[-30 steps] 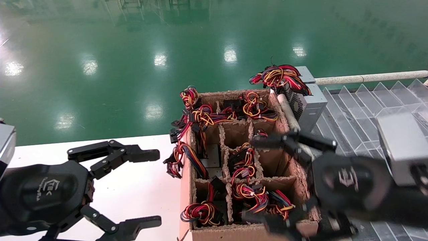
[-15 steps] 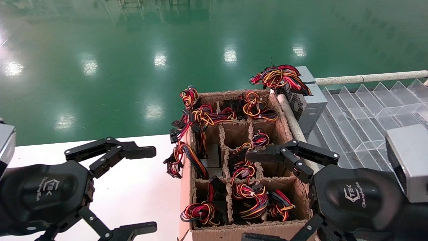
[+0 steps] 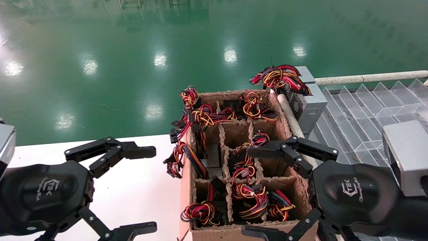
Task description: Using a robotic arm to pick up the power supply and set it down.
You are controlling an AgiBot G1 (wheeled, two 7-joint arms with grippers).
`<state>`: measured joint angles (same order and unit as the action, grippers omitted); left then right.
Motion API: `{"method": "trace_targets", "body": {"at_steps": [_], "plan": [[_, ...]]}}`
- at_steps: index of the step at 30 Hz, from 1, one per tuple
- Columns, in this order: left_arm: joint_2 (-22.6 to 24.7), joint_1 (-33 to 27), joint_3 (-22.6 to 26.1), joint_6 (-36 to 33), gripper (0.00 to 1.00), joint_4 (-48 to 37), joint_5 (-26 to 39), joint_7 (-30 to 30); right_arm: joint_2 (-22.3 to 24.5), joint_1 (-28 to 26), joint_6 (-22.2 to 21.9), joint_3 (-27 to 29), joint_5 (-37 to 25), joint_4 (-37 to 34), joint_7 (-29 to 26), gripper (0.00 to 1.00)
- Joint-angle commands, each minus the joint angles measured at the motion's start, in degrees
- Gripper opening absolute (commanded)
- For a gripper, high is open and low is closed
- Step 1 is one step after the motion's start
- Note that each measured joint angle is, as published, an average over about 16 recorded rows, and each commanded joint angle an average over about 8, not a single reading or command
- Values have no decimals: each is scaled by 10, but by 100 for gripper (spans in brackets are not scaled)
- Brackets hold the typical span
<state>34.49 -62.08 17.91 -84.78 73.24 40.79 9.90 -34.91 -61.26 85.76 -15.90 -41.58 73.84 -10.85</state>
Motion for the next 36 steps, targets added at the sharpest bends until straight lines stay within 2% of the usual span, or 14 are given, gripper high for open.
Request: {"method": "trace_targets", "body": {"at_steps": [1,36], "plan": [[0,0,0,0,100,0,0,0,0,-1,0,0,-1,-1,0,100],[0,0,0,0,100,0,0,0,-1,-4,-1,-1,-4,-4,2,100]]}}
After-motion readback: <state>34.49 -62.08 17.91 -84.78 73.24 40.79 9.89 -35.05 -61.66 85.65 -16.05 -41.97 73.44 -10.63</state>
